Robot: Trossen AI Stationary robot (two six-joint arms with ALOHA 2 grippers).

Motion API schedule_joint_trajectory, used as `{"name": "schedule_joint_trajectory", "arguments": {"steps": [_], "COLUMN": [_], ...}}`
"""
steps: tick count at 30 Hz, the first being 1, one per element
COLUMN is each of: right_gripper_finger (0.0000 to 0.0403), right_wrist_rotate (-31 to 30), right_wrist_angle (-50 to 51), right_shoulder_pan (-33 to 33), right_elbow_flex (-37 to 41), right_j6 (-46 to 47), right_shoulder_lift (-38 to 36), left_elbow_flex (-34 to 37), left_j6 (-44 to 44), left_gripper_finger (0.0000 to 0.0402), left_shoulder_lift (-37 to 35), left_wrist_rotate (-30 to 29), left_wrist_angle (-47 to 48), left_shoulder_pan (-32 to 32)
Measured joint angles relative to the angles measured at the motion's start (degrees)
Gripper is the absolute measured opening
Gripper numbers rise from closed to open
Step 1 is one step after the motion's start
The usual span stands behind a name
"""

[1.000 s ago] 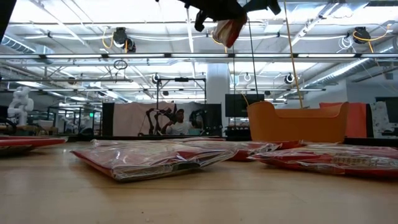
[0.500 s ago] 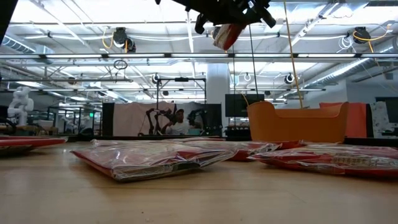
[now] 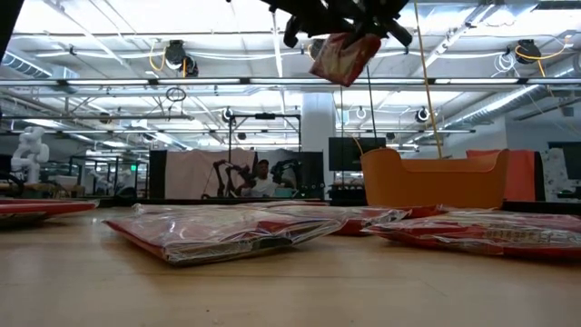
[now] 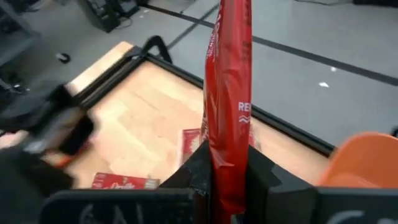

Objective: Sort popcorn bags into baskets
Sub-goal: Put the red popcorn bag into the orange bin

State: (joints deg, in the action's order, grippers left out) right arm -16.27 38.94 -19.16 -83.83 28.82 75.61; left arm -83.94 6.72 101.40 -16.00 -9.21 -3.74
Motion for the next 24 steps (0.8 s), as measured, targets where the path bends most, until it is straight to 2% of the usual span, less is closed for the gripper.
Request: {"name": "schedule_joint_trajectory", "arguments": {"steps": [4, 7, 11, 16, 24], "right_gripper_finger": [0.0038, 0.0037, 0.0035, 0.0037, 0.0037], "right_wrist_rotate": [-0.1, -0.1, -0.2, -0.2, -0.3], "right_wrist_angle": [4.4, 8.5, 15.0, 19.3, 19.6], "right_shoulder_pan": [-3.4, -6.4, -10.7, -15.4, -21.6], "right_elbow_flex": [0.0, 0.0, 0.0, 0.0, 3.6], "right_j6": [2.0, 2.0, 1.8, -0.2, -1.5], "right_shoulder_lift": [-1.7, -3.0, -3.9, -3.9, -3.9], "left_elbow_flex": [0.0, 0.0, 0.0, 0.1, 0.1], "left_j6": [3.6, 8.0, 11.4, 11.5, 12.3], "left_gripper_finger": [0.0184, 0.0203, 0.0208, 0.0209, 0.0209], "left_shoulder_lift": [-2.8, -5.2, -7.3, -7.9, -8.5], "left_wrist_rotate": [-0.7, -2.0, -2.3, -2.0, 0.2], "left_wrist_angle": [8.0, 15.8, 25.5, 34.6, 40.6], "left_shoulder_pan": [0.2, -0.1, -1.1, -2.6, -5.2]}}
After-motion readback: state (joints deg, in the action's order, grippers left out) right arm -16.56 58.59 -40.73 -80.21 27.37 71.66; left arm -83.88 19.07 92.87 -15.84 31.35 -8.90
